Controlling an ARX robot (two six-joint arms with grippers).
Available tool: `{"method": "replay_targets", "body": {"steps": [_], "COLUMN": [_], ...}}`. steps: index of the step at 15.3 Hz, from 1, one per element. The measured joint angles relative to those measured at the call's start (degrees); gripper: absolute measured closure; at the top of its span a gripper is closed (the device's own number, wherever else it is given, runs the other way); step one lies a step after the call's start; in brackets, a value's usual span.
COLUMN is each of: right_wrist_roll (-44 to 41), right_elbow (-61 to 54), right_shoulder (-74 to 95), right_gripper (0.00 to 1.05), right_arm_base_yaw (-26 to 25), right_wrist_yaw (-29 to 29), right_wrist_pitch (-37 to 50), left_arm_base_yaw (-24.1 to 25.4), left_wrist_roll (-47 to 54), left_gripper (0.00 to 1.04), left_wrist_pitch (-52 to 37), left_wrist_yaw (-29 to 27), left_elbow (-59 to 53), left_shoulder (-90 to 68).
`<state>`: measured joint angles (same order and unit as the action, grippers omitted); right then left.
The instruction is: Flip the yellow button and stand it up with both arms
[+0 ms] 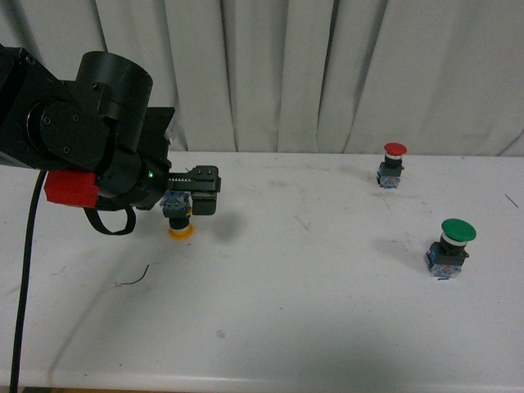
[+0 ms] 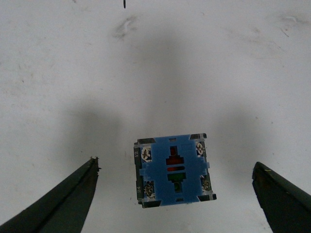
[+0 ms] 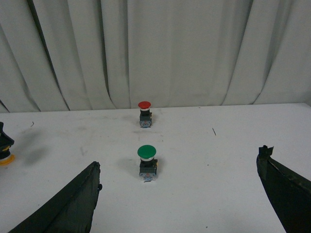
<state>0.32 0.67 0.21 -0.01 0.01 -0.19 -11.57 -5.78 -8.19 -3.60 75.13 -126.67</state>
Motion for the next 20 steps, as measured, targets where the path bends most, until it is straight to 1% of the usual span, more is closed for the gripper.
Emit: {"method": "replay_targets", "body": {"steps": [4, 5, 6, 7, 11, 13, 15, 18, 20], "right_wrist_roll": [0.0, 0.0, 0.0, 0.0, 0.0, 0.0, 0.0, 0.0, 0.0], "right_elbow": [0.0, 0.0, 0.0, 0.0, 0.0, 0.0, 0.0, 0.0, 0.0], "right_shoulder": [0.0, 0.0, 0.0, 0.0, 0.0, 0.0, 0.0, 0.0, 0.0], "right_gripper": [0.07, 0.07, 0.07, 0.07, 0.07, 0.07, 0.07, 0.07, 0.07], "right_arm_base_yaw": [0.0, 0.0, 0.0, 0.0, 0.0, 0.0, 0.0, 0.0, 0.0], "right_wrist_yaw": [0.0, 0.0, 0.0, 0.0, 0.0, 0.0, 0.0, 0.0, 0.0], "right_wrist_pitch": [0.0, 0.0, 0.0, 0.0, 0.0, 0.0, 0.0, 0.0, 0.0], "left_arm_base_yaw": [0.0, 0.0, 0.0, -0.3, -1.2, -2.0, -3.1, -5.2, -4.7], "left_wrist_roll": [-0.3, -0.6, -1.4, -1.6, -2.5, -2.9, -3.3, -4.1, -5.9], "left_gripper": [0.40, 0.56, 0.65, 0.68, 0.69, 0.69, 0.69, 0.69, 0.69], "left_wrist_pitch": [0.2, 0.3, 0.2, 0.2, -0.9, -2.8, -6.6, -11.2, -12.7], "left_wrist_yaw": [0.0, -0.3, -0.5, -0.5, -0.1, 0.9, 2.3, 5.4, 6.9], "left_elbow": [0.1, 0.2, 0.2, 0.2, -0.5, -4.2, -9.7, -21.9, -28.0], "left_shoulder": [0.0, 0.0, 0.0, 0.0, 1.0, 5.7, 14.0, 31.1, 39.7]}}
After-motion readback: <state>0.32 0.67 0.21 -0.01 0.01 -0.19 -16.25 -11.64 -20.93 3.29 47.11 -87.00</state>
